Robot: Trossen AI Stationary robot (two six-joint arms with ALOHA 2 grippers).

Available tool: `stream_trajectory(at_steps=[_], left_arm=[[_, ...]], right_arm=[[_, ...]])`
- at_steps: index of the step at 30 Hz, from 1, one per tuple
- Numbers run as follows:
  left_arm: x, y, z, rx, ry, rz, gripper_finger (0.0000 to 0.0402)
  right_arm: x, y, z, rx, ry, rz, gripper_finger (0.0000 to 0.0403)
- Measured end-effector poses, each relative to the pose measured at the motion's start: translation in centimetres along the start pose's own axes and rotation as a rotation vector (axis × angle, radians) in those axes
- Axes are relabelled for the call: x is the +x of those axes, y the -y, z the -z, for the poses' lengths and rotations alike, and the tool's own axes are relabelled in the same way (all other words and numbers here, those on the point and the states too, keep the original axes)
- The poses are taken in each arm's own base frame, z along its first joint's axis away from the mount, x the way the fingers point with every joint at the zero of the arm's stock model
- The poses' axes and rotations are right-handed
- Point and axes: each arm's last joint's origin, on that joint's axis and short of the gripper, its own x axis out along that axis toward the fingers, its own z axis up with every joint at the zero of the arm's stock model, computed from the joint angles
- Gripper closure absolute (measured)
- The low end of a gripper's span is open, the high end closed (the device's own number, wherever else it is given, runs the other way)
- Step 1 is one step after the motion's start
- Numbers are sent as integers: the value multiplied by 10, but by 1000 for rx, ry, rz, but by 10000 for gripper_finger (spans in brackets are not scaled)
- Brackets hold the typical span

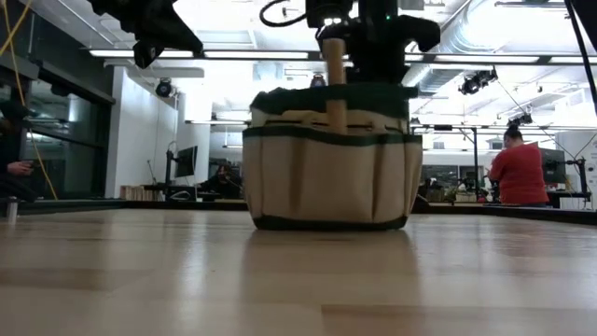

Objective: Pick & Place Garden tools in Gardening bag
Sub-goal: Adjust the brown gardening bag

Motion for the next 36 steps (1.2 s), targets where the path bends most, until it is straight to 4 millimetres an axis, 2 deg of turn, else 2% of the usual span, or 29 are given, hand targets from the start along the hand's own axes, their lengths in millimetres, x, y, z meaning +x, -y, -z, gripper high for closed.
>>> stream_trajectory(at_steps=[4, 9, 25, 29, 36], left_arm=[[0, 0, 0, -2, 0, 0, 402], [0, 0, 0, -19, 0, -1, 402], [0, 0, 0, -22, 1, -1, 402], [0, 0, 0, -22, 0, -1, 402], [0, 0, 0, -22, -2, 3, 402]], right_arm=[[0, 15, 5, -41, -8, 47, 399], [0, 27, 8, -8, 16, 65, 399], [0, 28, 4, 54, 57, 64, 393], [-1, 28, 4, 63, 57, 65, 352], [-1, 28, 4, 103, 61, 58, 235]])
